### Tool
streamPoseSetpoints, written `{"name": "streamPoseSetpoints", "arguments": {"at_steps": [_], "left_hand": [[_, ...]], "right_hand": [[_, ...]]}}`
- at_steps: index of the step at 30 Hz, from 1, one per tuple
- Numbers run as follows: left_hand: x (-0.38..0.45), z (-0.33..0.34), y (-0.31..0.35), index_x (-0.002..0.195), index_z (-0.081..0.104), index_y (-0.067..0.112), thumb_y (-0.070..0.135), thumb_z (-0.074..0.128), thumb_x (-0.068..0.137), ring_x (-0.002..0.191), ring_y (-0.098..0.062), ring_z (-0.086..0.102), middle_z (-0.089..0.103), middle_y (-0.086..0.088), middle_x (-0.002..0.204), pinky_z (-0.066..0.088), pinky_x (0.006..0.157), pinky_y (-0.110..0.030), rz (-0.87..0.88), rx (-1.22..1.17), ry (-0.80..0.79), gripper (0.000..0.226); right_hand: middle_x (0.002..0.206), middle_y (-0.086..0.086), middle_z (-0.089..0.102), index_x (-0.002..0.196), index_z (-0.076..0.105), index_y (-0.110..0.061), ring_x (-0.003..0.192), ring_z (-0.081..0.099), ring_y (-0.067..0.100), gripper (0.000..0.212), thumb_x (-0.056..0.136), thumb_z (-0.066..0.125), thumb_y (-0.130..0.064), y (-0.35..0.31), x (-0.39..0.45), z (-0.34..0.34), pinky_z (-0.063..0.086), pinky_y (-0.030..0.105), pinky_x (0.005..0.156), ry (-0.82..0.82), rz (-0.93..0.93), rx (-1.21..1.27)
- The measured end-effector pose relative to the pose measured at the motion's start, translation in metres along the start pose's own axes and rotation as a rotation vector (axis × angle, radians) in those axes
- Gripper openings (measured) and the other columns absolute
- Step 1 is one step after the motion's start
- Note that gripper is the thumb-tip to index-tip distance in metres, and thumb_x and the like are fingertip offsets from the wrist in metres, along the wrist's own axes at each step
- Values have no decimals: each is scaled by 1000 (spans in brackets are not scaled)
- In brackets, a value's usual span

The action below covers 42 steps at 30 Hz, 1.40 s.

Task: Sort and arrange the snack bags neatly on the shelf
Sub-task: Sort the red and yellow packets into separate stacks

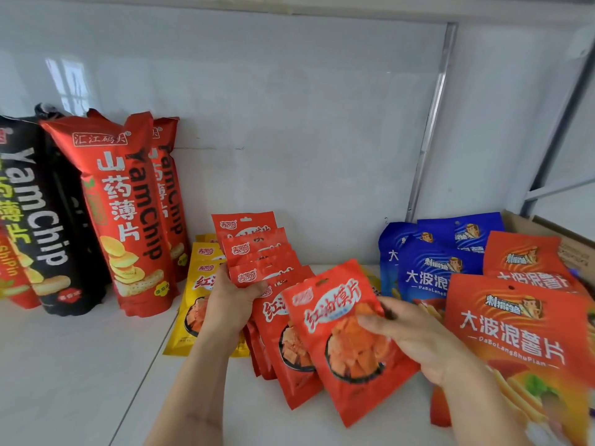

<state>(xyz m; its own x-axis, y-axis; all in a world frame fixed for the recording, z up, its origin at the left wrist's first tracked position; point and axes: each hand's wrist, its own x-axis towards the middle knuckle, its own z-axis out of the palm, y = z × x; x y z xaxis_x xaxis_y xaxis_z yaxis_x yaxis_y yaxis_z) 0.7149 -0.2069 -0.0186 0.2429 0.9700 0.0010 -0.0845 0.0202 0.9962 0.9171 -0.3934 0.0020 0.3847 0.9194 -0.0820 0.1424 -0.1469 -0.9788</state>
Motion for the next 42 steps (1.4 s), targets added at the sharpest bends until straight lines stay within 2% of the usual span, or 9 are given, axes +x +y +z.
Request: {"name": "streamPoseSetpoints", "arguments": {"at_steps": [3, 6, 11, 16, 21, 25, 29, 35, 42], "left_hand": [[0, 2, 0, 128, 52, 32, 20, 85, 80, 87, -23, 77, 76, 2, 109, 62, 81, -53, -18, -63, -31, 59], [-1, 4, -3, 129, 53, 28, 16, 83, 83, 90, -27, 77, 76, -1, 110, 61, 82, -54, -14, -133, -47, 56], [-5, 8, -1, 127, 51, 27, 22, 78, 88, 85, -23, 77, 76, -1, 109, 62, 78, -49, 1, -166, -30, 48], [-11, 10, 5, 134, 46, 26, 25, 83, 81, 86, -24, 77, 74, -2, 112, 63, 77, -49, 8, -180, -67, 65], [-16, 10, 7, 137, 42, 30, 16, 88, 74, 86, -24, 77, 73, -3, 112, 63, 71, -45, 16, -160, -133, 79], [-16, 11, 5, 126, 54, 27, 19, 89, 72, 88, -29, 77, 76, -5, 109, 61, 80, -54, -30, -159, -155, 65], [-19, 14, 4, 123, 59, 19, 16, 81, 83, 86, -33, 77, 78, -9, 101, 62, 78, -53, -69, -247, -161, 46], [-20, 19, 2, 125, 59, 22, 16, 83, 79, 93, -35, 76, 77, -9, 107, 57, 88, -61, -84, -268, -221, 51], [-16, 17, -1, 121, 59, 28, 12, 81, 84, 87, -30, 77, 78, -4, 103, 61, 81, -56, -31, -186, -174, 45]], "right_hand": [[97, -12, 77, 104, 73, -25, 92, 72, 7, 32, 77, 78, -43, 7, 1, 16, 55, 32, 93, -20, 25, -176], [95, -15, 76, 100, 72, -24, 88, 71, 1, 22, 85, 74, -40, 12, 8, 27, 56, 25, 87, -9, 37, -264], [94, -13, 76, 98, 71, -23, 89, 71, 4, 20, 85, 75, -38, 17, 17, 40, 56, 29, 88, 38, 42, -292], [97, -15, 73, 99, 71, -25, 92, 68, 3, 19, 87, 72, -40, 17, 20, 44, 54, 24, 87, 54, 34, -327], [98, -18, 71, 92, 68, -32, 94, 66, 3, 12, 89, 70, -43, 16, 21, 43, 52, 23, 88, 56, 48, -356], [103, -18, 70, 103, 68, -31, 98, 65, 4, 18, 90, 67, -44, 16, 22, 44, 50, 22, 88, 59, 50, -360], [107, -15, 71, 112, 69, -27, 100, 65, 6, 30, 89, 67, -47, 17, 25, 48, 51, 26, 91, 81, 60, -361], [109, -15, 68, 116, 65, -26, 103, 63, 8, 36, 91, 62, -51, 17, 27, 54, 51, 27, 92, 111, 56, -389], [106, -15, 69, 113, 64, -26, 97, 64, 6, 37, 87, 65, -53, 12, 25, 60, 52, 25, 86, 132, 70, -333]]}}
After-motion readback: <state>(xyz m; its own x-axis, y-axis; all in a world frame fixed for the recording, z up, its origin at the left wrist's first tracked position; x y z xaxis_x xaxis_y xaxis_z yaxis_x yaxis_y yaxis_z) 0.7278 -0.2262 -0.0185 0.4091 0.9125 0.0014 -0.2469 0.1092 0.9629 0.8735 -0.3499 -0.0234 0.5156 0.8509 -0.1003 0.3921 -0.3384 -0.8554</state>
